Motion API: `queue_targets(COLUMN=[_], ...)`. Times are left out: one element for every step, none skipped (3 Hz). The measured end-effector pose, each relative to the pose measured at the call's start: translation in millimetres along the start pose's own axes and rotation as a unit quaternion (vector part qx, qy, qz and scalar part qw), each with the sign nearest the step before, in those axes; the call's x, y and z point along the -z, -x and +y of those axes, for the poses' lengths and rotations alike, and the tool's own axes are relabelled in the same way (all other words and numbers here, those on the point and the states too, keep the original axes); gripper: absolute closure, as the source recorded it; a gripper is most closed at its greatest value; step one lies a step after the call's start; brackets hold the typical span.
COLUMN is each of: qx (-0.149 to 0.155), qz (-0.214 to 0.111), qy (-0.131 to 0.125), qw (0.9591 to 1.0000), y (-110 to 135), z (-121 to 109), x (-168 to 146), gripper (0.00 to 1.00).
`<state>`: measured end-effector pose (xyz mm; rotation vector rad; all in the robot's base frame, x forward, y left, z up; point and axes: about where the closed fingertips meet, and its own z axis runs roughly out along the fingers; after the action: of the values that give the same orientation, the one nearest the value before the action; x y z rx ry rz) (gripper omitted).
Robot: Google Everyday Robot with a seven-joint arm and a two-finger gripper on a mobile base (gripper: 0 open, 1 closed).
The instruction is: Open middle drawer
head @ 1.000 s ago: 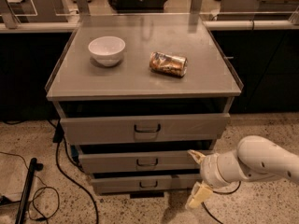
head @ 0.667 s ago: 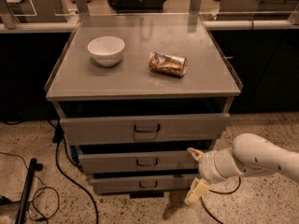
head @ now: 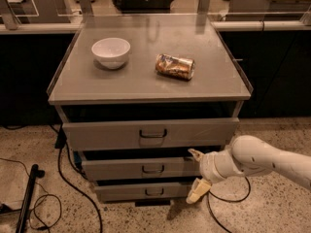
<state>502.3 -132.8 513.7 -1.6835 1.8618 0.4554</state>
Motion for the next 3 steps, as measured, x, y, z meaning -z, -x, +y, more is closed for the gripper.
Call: queue_targets(qx=[0.011, 0.007, 0.002], qz=[-0.011, -0.014, -0.014], qy=[0.007, 0.015, 0.017], qw=[0.9999, 0.9998, 0.9998], y=[-2.6, -14.1, -24.2], z=[-11.2, -16.2, -19.4], x=[-17.2, -30.7, -39.1], gripper=[0.0, 0.0, 0.0])
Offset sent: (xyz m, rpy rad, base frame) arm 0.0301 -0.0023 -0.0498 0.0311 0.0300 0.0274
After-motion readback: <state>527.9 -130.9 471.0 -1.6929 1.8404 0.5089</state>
